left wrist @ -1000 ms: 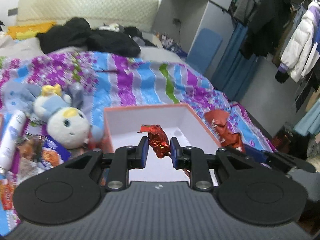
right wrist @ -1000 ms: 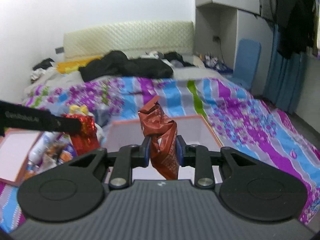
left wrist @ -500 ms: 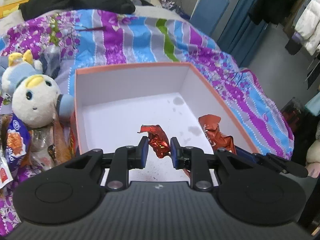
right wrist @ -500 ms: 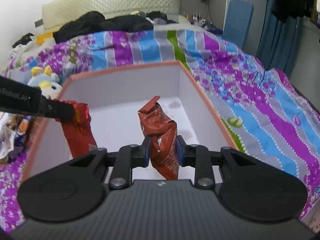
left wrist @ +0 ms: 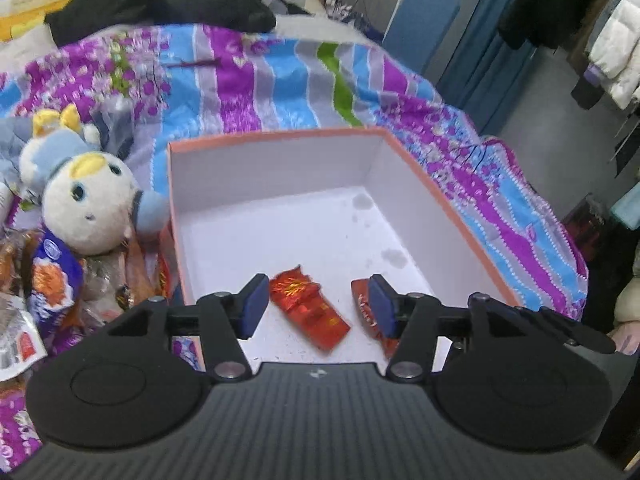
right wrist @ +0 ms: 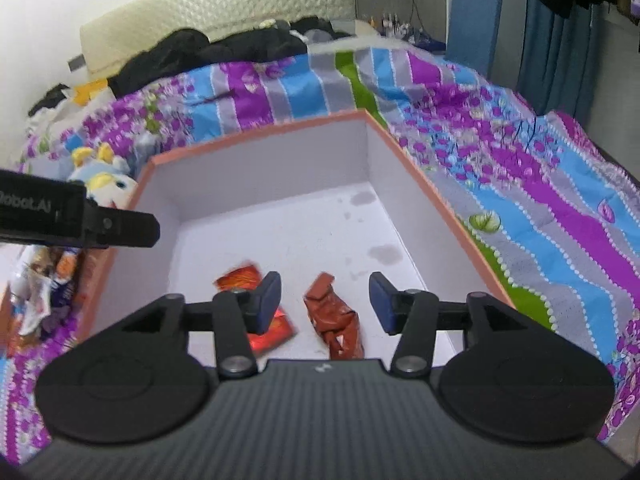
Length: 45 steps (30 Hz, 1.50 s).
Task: Organize snacks
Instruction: 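Withdraw both tools from the box back toward the snack pile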
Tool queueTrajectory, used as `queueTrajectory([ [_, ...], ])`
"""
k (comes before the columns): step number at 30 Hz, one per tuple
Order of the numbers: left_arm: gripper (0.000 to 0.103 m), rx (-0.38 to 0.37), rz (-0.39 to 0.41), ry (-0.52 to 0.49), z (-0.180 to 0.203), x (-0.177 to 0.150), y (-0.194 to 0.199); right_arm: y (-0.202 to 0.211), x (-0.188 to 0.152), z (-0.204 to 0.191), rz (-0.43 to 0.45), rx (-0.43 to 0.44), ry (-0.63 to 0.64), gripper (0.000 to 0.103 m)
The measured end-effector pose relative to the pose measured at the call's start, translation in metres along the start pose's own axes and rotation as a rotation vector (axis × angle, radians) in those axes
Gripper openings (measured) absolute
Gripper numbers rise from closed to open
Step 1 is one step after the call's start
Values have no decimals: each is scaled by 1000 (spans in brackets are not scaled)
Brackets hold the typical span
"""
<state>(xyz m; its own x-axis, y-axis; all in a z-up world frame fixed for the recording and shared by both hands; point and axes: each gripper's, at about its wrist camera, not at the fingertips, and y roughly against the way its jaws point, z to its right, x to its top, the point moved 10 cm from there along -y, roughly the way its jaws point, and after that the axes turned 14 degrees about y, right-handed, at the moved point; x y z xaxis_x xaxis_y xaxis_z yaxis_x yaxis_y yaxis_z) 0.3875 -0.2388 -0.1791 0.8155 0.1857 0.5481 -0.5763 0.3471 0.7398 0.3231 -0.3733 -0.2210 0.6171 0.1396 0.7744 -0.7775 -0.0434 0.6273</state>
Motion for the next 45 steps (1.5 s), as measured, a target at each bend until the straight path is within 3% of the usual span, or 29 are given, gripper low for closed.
queueTrajectory([
  [9,66,-41,137,2,-1,14,100,62,43,-27,127,19,24,51],
  [22,66,-18,285,36,-56,10,213,134,78,-87,277,91,58,51],
  [34,67,40,336,73,-104,-23,250,148,58,-142,296,187,91,51],
  [45,68,68,327,120,-148,-64,247,155,25,-170,305,202,111,51],
])
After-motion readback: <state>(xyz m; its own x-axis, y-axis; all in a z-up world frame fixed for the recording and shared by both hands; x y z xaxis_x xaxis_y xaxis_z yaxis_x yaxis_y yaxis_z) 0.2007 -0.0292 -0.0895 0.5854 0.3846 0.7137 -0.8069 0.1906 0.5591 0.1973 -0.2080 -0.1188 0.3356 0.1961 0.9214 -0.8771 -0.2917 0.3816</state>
